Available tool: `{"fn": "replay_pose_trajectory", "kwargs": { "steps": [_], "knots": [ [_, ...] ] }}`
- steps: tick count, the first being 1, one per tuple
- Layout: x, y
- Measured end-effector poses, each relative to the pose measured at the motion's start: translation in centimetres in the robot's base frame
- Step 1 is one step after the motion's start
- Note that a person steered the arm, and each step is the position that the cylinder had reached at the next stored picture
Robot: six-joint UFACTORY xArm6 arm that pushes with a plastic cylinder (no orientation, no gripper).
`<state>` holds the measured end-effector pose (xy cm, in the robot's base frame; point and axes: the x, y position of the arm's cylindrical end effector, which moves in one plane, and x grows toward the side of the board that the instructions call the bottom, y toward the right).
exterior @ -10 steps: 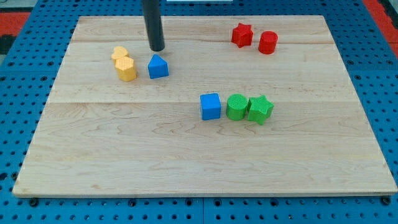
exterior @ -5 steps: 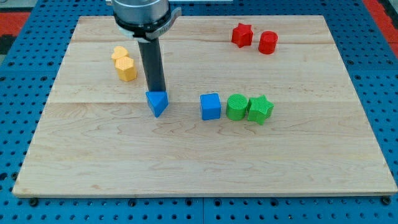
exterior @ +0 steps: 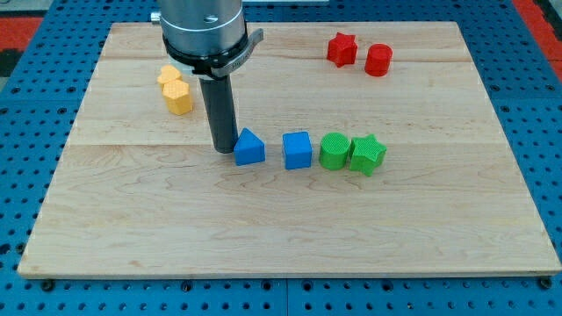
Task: Move the blue triangle towards blue cube
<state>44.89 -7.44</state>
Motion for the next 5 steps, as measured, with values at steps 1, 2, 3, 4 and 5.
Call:
{"fn": "replay_pose_trajectory", "kwargs": {
  "steps": [1, 2, 3, 4, 5],
  "knots": [
    [0.0, 0.0],
    [0.6, -0.5],
    [1.8, 0.2],
    [1.7, -2.2],
    [-4.2, -3.6]
  ]
}}
